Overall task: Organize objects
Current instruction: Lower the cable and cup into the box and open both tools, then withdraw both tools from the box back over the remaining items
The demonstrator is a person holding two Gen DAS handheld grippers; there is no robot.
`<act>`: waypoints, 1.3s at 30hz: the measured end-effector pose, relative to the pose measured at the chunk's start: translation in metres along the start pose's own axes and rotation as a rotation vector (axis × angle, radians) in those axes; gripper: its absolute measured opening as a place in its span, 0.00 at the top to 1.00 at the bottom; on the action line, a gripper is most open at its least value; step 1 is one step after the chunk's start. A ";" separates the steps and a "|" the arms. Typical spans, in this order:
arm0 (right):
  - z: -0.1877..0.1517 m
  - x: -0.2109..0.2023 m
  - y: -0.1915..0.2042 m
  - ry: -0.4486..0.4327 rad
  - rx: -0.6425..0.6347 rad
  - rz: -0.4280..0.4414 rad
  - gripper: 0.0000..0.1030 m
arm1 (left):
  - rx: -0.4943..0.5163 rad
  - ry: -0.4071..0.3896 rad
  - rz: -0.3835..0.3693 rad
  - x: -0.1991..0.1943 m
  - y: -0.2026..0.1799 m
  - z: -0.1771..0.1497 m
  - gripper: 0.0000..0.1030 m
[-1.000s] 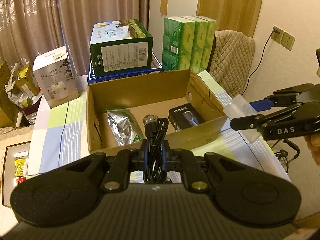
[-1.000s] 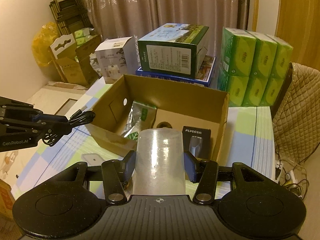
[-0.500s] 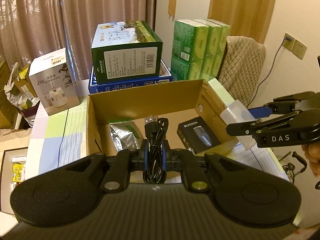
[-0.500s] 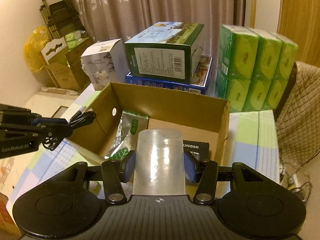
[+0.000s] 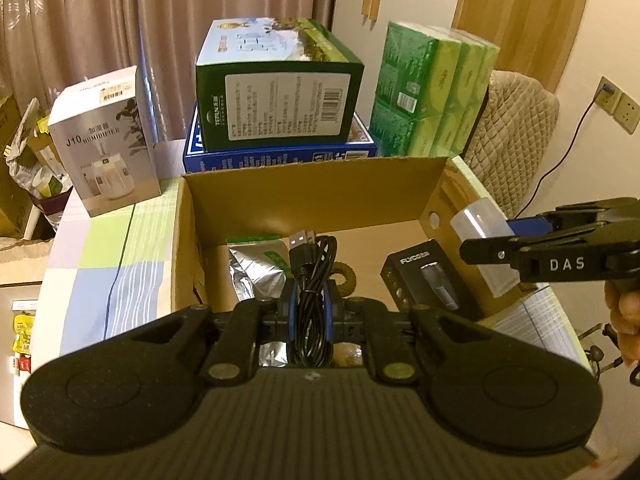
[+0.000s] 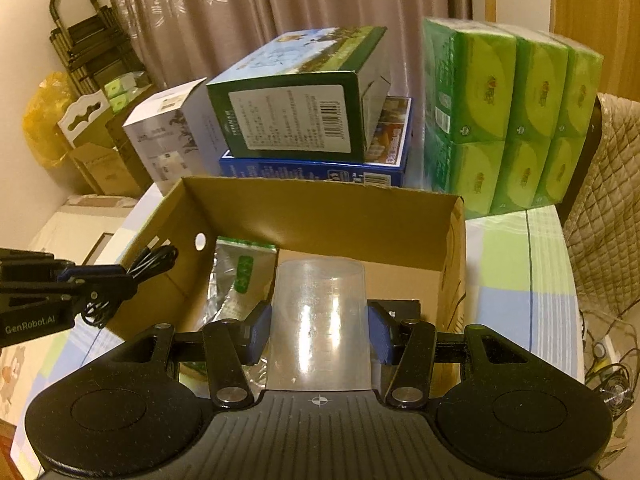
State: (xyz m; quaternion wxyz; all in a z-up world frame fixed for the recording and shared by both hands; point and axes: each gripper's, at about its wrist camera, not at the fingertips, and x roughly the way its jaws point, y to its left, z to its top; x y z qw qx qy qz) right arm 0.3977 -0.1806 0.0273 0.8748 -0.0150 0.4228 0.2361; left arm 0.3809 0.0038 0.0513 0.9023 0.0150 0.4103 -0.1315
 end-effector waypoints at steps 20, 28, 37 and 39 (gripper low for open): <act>-0.003 0.013 -0.007 -0.004 0.038 0.004 0.53 | -0.033 -0.029 0.019 0.011 0.007 -0.007 0.77; -0.003 0.015 -0.004 -0.013 0.046 0.020 0.53 | -0.032 -0.034 0.020 0.008 0.007 -0.013 0.75; -0.003 0.009 -0.013 -0.150 0.122 0.064 0.33 | -0.020 -0.036 0.029 0.006 0.010 -0.017 0.74; -0.002 0.007 -0.014 -0.152 0.121 0.057 0.33 | -0.017 -0.034 0.031 0.005 0.010 -0.019 0.74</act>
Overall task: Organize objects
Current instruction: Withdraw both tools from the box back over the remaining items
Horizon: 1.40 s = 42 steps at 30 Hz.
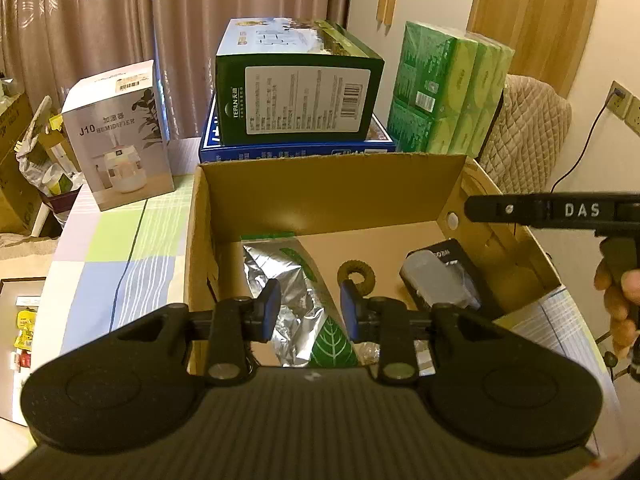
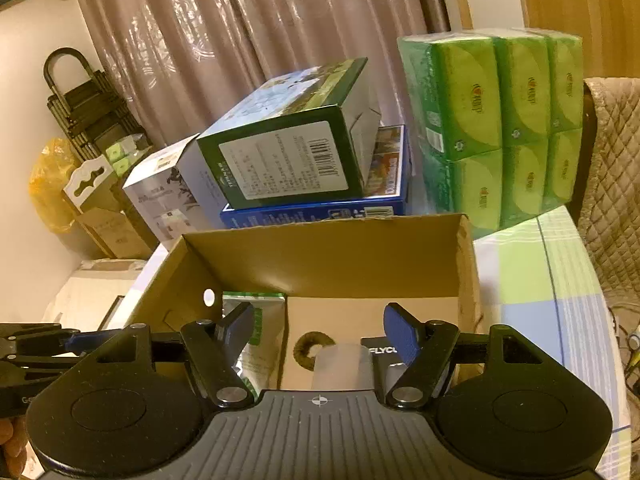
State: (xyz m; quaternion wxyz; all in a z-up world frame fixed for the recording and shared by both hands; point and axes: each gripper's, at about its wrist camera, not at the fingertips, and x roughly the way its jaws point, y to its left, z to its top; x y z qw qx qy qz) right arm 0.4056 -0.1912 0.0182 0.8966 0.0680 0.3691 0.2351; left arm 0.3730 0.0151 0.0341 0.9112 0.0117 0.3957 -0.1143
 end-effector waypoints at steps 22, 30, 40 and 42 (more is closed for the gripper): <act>-0.051 -0.082 0.012 0.060 -0.001 -0.032 0.33 | -0.035 -0.013 0.000 -0.069 -0.018 -0.040 0.53; -0.081 -0.134 0.027 0.047 -0.011 -0.042 0.33 | -0.030 -0.022 0.027 -0.117 -0.031 -0.075 0.39; -0.122 -0.189 0.049 0.005 -0.059 -0.045 0.33 | -0.032 -0.058 0.063 -0.171 -0.048 -0.120 0.13; -0.134 -0.197 0.050 0.004 -0.061 -0.054 0.33 | -0.033 -0.064 0.074 -0.179 -0.049 -0.128 0.09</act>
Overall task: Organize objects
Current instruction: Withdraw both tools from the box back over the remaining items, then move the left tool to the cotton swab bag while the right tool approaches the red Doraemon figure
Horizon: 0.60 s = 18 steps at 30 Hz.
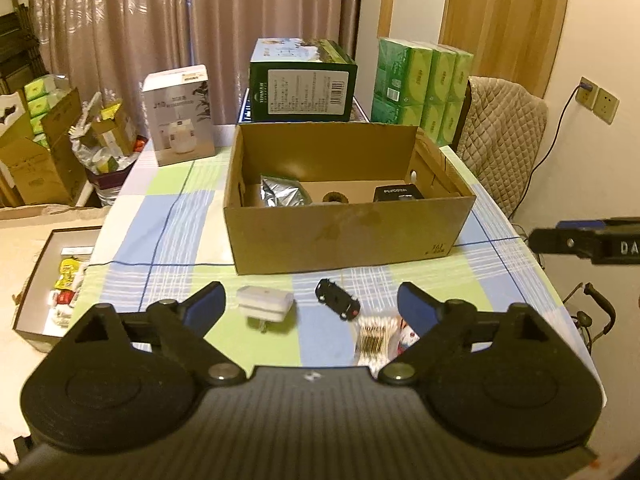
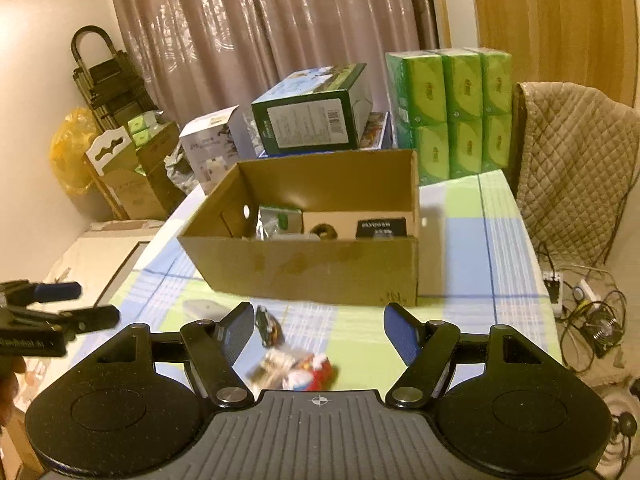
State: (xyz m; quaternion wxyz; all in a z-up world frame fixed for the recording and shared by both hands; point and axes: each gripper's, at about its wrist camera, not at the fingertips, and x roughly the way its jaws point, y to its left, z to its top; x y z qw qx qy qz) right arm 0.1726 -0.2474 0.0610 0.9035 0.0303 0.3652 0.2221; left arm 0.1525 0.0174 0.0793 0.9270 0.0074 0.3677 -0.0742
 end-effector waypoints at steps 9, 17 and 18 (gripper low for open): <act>-0.059 -0.019 -0.007 0.024 0.040 -0.038 0.33 | -0.016 0.001 0.064 -0.023 0.002 -0.040 0.03; -0.087 -0.028 -0.015 0.047 0.089 -0.041 0.33 | -0.047 0.042 0.064 -0.021 0.004 -0.070 0.03; -0.088 -0.028 -0.016 0.048 0.091 -0.040 0.33 | -0.051 0.044 0.065 -0.020 0.005 -0.072 0.03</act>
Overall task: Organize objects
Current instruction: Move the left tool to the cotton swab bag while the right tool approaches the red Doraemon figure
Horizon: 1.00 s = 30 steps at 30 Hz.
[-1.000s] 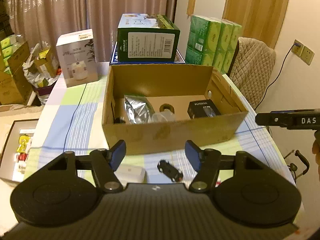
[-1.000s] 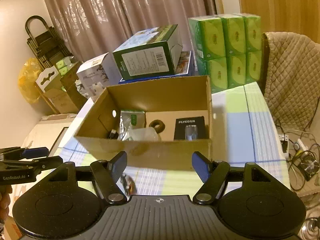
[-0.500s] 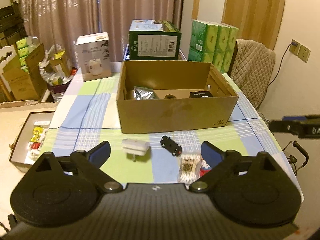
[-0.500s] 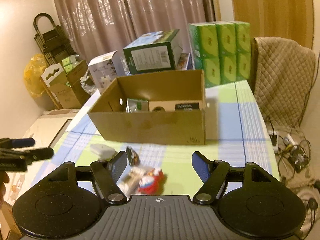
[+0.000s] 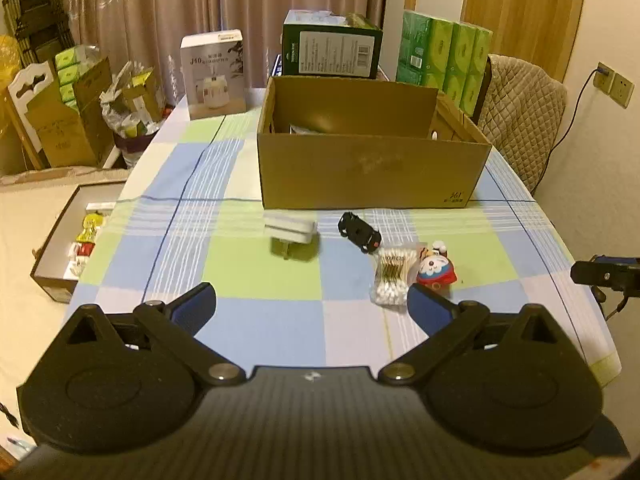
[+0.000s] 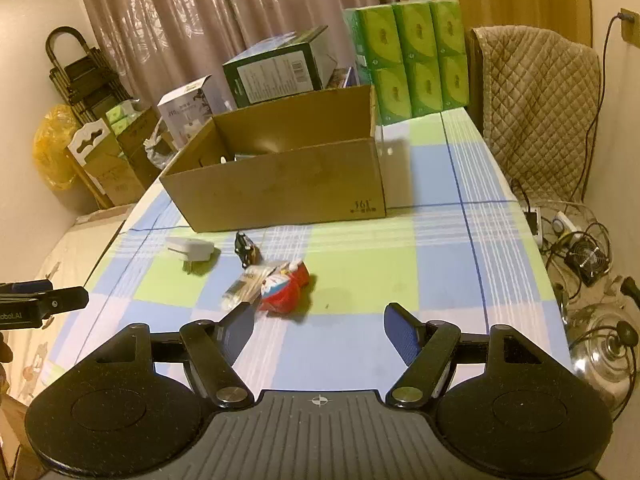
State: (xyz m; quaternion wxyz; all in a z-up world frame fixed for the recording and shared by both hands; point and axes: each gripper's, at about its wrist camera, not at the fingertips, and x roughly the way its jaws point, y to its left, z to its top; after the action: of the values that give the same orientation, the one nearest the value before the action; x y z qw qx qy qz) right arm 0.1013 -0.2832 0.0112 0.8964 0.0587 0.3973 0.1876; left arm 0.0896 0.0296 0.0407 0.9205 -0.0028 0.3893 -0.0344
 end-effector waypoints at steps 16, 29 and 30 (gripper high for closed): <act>-0.008 0.010 0.001 0.026 -0.007 0.000 0.33 | 0.012 0.048 -0.017 0.017 -0.008 -0.012 0.03; -0.008 0.042 -0.005 0.080 0.013 0.007 0.33 | 0.053 0.110 -0.084 0.058 -0.017 -0.011 0.08; -0.007 0.045 -0.006 0.083 0.014 0.007 0.33 | 0.059 0.114 -0.090 0.063 -0.019 -0.010 0.11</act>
State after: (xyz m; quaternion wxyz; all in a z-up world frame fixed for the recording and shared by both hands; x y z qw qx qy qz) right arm 0.1253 -0.2720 -0.0266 0.8780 0.0585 0.4353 0.1904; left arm 0.1252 0.0066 -0.0106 0.8940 0.0088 0.4395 -0.0872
